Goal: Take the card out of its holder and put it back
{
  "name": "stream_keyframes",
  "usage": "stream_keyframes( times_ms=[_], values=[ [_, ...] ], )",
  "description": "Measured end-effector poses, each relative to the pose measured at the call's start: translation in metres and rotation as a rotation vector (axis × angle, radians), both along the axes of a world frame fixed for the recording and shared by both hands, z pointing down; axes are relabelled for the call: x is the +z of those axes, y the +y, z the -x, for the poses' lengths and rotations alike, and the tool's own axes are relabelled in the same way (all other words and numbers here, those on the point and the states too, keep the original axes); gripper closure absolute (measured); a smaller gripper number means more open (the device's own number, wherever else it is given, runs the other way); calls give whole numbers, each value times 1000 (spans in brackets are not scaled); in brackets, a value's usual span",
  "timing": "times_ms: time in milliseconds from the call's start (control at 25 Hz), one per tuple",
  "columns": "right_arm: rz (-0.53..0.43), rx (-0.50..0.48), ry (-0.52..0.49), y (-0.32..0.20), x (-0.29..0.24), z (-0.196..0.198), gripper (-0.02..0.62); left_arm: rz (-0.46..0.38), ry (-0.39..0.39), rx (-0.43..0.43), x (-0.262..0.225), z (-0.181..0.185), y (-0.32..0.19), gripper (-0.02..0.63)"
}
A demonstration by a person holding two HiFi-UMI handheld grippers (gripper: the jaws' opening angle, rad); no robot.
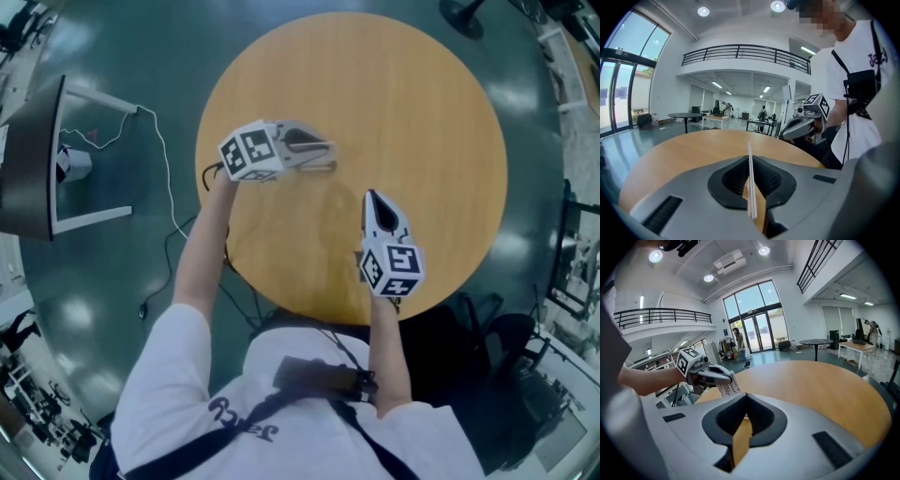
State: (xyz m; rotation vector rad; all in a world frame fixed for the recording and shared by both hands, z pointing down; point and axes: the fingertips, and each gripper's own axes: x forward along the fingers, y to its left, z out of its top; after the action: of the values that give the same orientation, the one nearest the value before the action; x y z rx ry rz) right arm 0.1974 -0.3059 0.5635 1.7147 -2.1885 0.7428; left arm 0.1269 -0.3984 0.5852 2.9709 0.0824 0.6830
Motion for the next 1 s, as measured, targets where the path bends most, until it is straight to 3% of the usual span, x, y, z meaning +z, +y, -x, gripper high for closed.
stream_keyframes(
  times_ms=[520, 1000],
  values=[
    [3, 1, -2, 0, 1, 0, 572, -18, -106, 16, 4, -3, -4, 580],
    [5, 9, -6, 3, 4, -4, 572, -33, -148, 35, 1, -10, 1, 580]
  ],
)
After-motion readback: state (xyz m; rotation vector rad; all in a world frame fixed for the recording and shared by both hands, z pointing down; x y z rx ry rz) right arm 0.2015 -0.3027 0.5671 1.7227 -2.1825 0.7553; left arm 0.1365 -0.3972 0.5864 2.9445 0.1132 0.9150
